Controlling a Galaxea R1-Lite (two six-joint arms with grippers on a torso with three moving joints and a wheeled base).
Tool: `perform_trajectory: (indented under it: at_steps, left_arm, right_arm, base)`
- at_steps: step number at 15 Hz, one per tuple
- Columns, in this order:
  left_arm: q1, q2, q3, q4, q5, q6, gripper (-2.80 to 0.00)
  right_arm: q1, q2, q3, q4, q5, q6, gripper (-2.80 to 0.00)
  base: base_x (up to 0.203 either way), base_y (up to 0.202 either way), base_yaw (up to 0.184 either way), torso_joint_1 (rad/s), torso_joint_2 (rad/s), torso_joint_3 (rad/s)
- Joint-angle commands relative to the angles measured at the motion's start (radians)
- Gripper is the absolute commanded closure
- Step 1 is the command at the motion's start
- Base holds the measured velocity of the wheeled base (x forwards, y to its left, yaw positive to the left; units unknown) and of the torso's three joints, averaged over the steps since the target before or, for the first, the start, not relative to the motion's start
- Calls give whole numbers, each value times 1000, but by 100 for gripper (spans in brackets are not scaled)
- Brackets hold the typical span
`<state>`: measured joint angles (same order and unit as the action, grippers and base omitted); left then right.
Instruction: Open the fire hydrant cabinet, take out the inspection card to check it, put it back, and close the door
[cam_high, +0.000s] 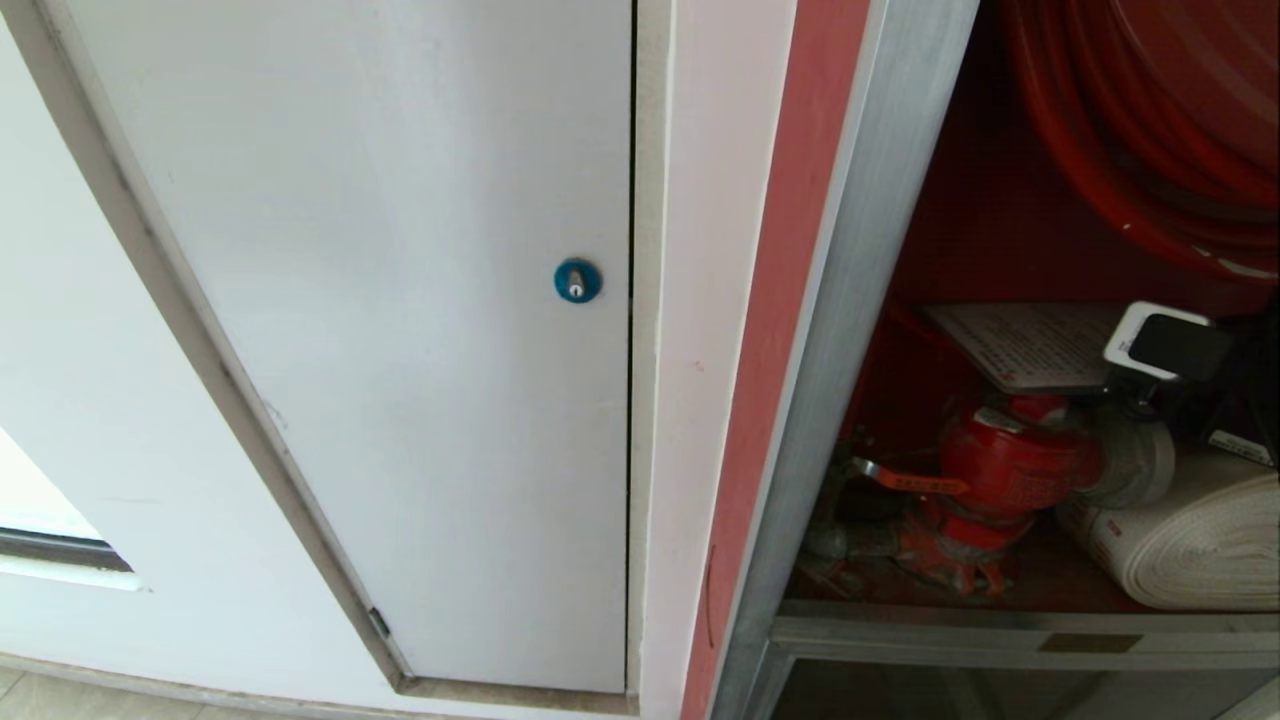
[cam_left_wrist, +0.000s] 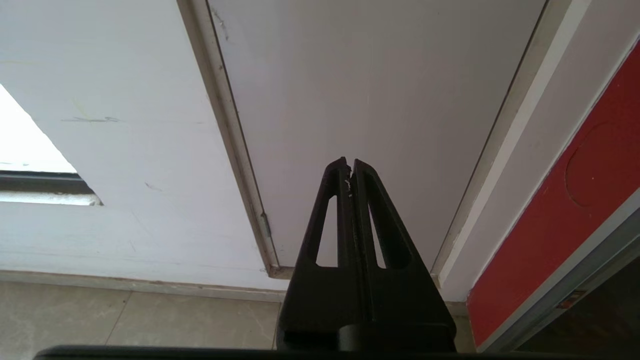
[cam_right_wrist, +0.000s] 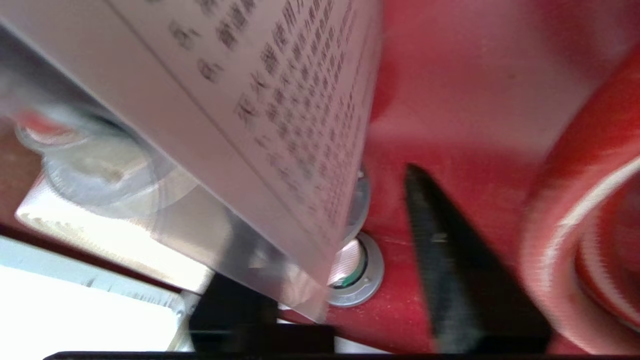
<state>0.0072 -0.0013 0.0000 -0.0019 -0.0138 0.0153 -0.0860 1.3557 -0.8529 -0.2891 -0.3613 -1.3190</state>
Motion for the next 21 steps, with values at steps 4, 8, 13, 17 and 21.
perform_trajectory:
  at_steps: [4, 8, 13, 17, 21]
  left_arm:
    - [1, 1, 2, -1, 0, 0, 0]
    - [0, 1, 2, 0, 0, 1, 0]
    - [0, 1, 2, 0, 0, 2, 0]
    - [0, 1, 2, -1, 0, 2, 0]
    - [0, 1, 2, 0, 0, 0, 0]
  right_arm:
    - [0, -31, 24, -2, 3, -8, -280]
    - [0, -93, 86, 3, 19, -23, -280]
    - [1, -206, 182, 6, 47, -47, -280]
    - [0, -313, 236, 9, 53, -66, -280]
    - [0, -466, 272, 110, 54, -67, -280]
  base:
    - [0, 0, 0, 0, 0, 0]
    - [0, 0, 0, 0, 0, 0]
    - [0, 0, 0, 0, 0, 0]
    - [0, 0, 0, 0, 0, 0]
    - [0, 0, 0, 0, 0, 0]
